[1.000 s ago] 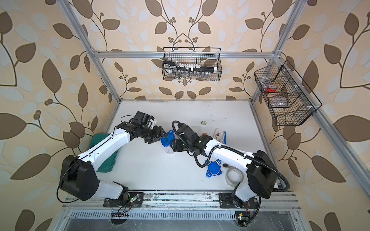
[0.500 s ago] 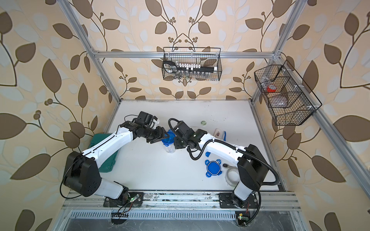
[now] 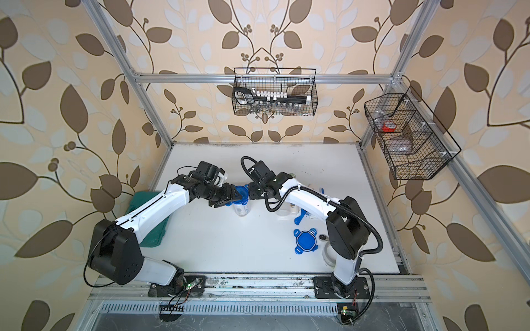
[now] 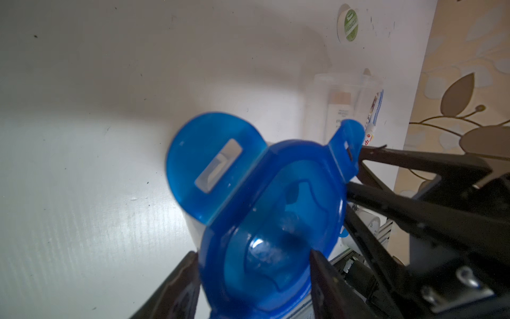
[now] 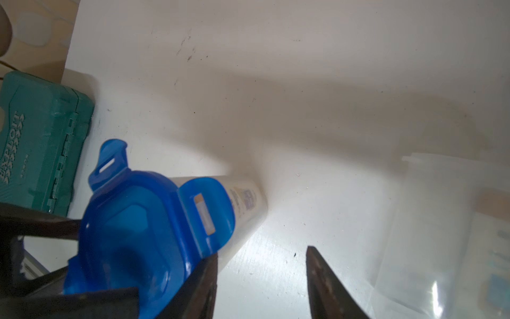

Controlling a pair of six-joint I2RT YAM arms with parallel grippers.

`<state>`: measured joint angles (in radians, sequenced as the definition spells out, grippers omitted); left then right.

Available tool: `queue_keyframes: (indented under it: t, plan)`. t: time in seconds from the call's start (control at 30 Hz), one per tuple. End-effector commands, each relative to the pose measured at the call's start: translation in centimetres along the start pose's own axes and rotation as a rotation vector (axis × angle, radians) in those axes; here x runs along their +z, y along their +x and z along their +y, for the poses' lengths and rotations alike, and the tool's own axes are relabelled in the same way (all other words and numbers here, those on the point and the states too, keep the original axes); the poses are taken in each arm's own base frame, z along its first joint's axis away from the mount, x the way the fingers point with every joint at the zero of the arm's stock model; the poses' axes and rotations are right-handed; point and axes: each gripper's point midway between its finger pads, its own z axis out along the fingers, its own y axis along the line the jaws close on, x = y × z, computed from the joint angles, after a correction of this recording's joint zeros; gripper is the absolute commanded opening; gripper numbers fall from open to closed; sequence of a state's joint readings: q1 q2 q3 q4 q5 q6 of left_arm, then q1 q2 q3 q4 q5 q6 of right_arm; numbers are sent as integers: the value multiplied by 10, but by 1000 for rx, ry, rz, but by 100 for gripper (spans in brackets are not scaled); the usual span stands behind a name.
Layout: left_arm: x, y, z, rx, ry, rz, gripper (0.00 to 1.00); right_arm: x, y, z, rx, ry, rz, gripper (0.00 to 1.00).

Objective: Take out toiletry kits
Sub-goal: Adjust the container at the center of the board.

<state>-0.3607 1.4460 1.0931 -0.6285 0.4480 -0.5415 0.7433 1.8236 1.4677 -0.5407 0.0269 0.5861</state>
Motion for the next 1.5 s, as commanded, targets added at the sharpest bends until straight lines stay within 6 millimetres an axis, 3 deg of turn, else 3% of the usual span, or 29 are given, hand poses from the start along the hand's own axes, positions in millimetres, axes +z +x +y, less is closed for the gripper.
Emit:
queue_keyframes:
  t: [0.0,0.1,0.2,0.3,0.5,0.63,0.83,1.0,1.13,1.47]
  plan:
    - [5,24,21,-20,-77,87,63,8,-9,11,-23,-28,13,51]
    - [4,20,21,-22,-91,83,64,10,-11,10,-27,-14,22,51]
    - [-5,16,9,-2,-58,69,67,7,-11,6,-17,-7,18,51]
    - [-29,11,-8,67,-26,17,70,3,-10,2,-13,-1,15,51]
    - [-54,2,5,187,-137,-96,75,6,-10,-1,-15,11,23,51]
    - [-52,-7,14,189,-199,-113,74,11,-11,0,-20,16,33,51]
    - [-35,-18,2,226,-124,-113,66,14,-12,2,-30,17,44,51]
    - [-44,-26,4,235,-142,-185,70,12,-13,8,-52,-15,42,51]
    - [-36,-22,9,134,-109,-71,66,12,-14,9,-50,-18,39,51]
    - [-32,-30,1,122,-51,-90,73,13,-17,9,-44,-13,35,51]
